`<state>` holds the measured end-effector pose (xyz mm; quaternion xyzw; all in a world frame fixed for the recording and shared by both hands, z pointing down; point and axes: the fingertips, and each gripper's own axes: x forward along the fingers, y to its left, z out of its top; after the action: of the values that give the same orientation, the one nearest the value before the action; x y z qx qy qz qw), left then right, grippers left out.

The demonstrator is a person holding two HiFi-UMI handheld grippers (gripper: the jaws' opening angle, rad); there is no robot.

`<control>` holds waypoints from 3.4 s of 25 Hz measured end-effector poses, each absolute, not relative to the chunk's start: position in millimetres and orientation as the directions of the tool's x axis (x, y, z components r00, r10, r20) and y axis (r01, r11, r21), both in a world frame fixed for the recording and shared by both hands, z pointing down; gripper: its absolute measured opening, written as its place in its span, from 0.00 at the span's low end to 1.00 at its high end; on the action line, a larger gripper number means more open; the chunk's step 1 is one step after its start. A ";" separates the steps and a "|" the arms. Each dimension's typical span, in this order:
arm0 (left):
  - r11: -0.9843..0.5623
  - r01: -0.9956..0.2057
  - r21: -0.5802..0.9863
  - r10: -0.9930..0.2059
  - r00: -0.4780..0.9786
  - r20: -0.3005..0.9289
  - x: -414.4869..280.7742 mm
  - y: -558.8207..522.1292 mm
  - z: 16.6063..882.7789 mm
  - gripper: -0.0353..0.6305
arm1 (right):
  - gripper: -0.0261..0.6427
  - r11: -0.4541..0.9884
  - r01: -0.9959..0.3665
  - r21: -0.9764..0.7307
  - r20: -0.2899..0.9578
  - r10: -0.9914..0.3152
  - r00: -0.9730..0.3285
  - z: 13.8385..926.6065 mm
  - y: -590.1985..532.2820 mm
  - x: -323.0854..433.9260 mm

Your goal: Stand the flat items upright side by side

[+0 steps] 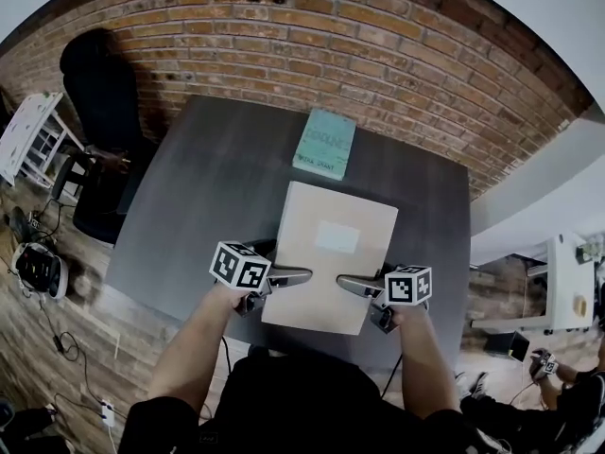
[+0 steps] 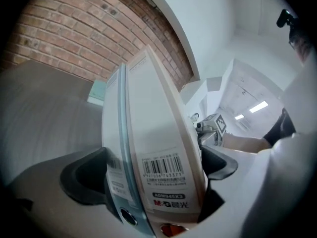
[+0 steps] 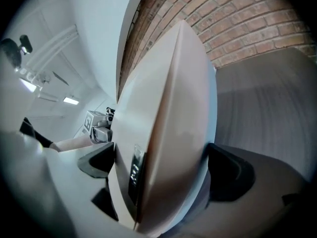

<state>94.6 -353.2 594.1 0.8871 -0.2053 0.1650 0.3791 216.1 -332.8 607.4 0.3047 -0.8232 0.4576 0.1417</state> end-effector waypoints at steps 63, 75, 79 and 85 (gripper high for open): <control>-0.835 -0.535 -0.132 -0.514 0.670 0.536 69.6 -350.8 587.4 0.92 | 0.87 0.614 -0.789 0.006 0.494 -0.688 -0.532 576.7 -334.0 202.7; -0.818 -0.564 -0.113 -0.538 0.682 0.495 46.2 -343.0 569.2 0.91 | 0.87 0.565 -0.825 -0.024 0.465 -0.724 -0.510 558.0 -322.4 214.6; -0.801 -0.595 -0.067 -0.557 0.698 0.450 34.0 -338.7 557.7 0.91 | 0.87 0.512 -0.859 -0.026 0.442 -0.764 -0.469 549.5 -318.5 221.2; -0.788 -0.615 -0.035 -0.576 0.715 0.397 9.9 -324.7 542.0 0.91 | 0.87 0.382 -0.919 -0.093 0.409 -0.827 -0.385 537.5 -306.0 228.0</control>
<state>9.9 -324.7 542.0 0.9247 -0.3220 0.1972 0.0497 228.0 -306.0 537.5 0.5339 -0.8178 0.1547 0.1494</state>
